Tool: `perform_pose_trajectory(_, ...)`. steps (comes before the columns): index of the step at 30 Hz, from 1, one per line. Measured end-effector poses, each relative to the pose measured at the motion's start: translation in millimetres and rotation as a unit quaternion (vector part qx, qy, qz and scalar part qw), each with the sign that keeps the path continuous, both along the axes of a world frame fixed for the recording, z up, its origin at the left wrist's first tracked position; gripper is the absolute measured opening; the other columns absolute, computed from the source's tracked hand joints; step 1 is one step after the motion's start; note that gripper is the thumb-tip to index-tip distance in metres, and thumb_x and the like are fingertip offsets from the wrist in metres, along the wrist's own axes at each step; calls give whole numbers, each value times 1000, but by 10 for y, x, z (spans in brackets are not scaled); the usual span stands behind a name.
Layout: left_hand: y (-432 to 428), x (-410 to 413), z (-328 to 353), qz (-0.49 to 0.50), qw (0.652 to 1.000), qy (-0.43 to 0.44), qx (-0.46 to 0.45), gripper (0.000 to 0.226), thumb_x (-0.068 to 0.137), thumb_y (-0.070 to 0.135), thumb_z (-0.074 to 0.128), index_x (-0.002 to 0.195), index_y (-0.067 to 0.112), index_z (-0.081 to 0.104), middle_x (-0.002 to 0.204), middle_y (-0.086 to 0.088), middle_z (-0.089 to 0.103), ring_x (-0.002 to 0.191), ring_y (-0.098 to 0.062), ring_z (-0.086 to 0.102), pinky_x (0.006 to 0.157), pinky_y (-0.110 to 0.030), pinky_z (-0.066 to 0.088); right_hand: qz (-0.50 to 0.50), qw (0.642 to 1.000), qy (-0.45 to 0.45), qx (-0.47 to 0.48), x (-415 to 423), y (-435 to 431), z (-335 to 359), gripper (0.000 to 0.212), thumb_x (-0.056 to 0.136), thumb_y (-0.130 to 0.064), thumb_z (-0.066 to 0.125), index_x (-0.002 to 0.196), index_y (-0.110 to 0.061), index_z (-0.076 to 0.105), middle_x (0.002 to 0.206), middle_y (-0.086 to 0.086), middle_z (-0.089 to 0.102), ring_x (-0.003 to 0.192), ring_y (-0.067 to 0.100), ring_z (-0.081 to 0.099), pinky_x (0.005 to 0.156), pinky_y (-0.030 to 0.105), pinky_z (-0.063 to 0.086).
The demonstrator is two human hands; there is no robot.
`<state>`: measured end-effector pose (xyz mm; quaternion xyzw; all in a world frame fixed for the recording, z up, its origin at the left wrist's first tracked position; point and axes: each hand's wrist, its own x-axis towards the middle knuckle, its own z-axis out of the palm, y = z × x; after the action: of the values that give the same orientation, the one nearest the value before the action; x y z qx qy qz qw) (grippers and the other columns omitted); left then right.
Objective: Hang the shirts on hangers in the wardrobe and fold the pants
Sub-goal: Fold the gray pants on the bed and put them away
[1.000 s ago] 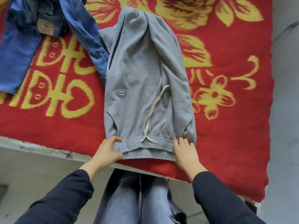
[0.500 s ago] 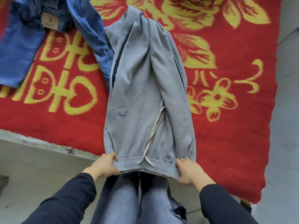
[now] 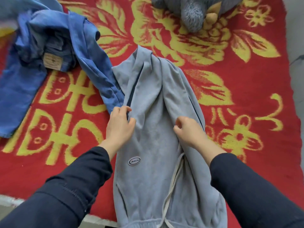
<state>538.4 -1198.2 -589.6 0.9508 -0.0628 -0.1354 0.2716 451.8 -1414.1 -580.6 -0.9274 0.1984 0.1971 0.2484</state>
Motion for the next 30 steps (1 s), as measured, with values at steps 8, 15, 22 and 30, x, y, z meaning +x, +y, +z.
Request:
perform_pose_trajectory(8, -229, 1239, -302, 4, 998, -3, -61, 40, 91, 21, 51, 130, 13, 54, 127, -7, 56, 120, -22, 50, 98, -33, 38, -65, 982, -169, -48, 1259, -81, -258, 20, 92, -21, 48, 107, -10, 51, 109, 5, 52, 98, 25, 50, 77, 39, 44)
perform_pose_trajectory(15, -675, 1829, -392, -5, 985, 61, -164, 40, 90, 42, 58, 120, 17, 62, 113, 3, 66, 105, -15, 60, 88, -28, 46, -109, 985, -84, -104, 1983, -300, -445, 42, 89, -43, 52, 121, -16, 51, 130, 4, 44, 122, 27, 36, 93, 43, 32)
perform_pose_trajectory(22, -1030, 2068, -40, 78, 885, 144, -436, 21, 85, 32, 65, 81, 11, 63, 79, -9, 61, 72, -16, 55, 65, -31, 46, -405, 855, -324, 7, 1957, -876, -236, 21, 96, -17, 40, 94, -8, 58, 93, 9, 62, 85, 27, 53, 61, 24, 23)
perform_pose_trajectory(30, -604, 2095, -301, 83, 970, 225, -41, 13, 72, 21, 59, 66, 14, 49, 56, 3, 44, 56, -21, 36, 51, -28, 28, -389, 889, -179, -162, 1865, -1079, -286, 45, 83, -11, 50, 128, -10, 43, 138, 10, 38, 128, 30, 32, 100, 46, 27)
